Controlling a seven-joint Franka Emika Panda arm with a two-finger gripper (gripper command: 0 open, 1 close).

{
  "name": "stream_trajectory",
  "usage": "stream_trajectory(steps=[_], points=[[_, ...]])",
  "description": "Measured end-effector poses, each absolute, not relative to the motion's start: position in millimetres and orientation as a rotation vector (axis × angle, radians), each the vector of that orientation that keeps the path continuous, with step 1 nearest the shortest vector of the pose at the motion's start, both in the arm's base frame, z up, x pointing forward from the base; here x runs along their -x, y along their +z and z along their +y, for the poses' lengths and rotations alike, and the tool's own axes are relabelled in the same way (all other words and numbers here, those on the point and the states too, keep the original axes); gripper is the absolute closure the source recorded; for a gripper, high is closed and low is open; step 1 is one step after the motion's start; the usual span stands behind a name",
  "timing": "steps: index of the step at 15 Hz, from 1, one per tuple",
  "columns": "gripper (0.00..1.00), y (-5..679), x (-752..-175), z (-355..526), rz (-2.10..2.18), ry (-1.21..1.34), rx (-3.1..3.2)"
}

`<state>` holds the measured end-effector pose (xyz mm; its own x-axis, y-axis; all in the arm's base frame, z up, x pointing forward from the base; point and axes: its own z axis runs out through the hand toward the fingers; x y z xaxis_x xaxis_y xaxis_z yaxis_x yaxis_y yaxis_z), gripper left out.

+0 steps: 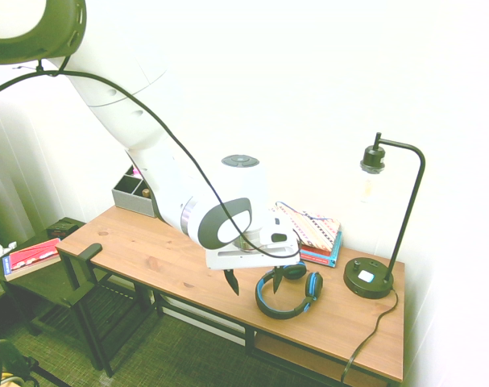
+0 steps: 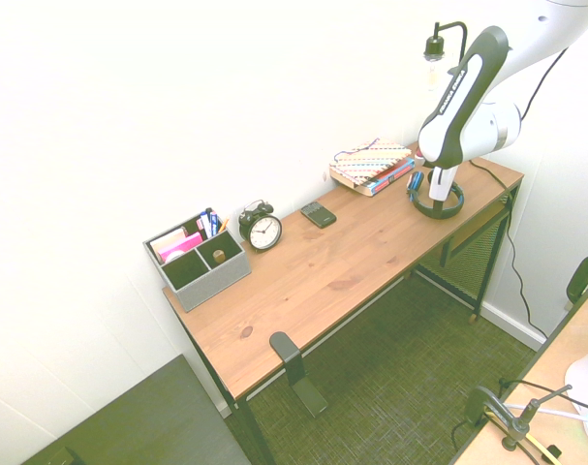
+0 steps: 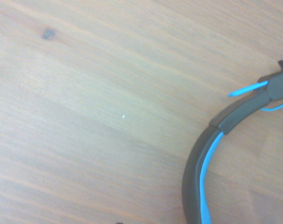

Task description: Hang the headphone

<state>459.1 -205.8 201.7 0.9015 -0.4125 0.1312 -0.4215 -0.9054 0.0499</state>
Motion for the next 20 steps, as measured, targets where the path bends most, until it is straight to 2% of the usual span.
stream_trajectory(steps=[20], points=[[1.0, 176, -469, -208, -0.717, 0.129, -2.977]])
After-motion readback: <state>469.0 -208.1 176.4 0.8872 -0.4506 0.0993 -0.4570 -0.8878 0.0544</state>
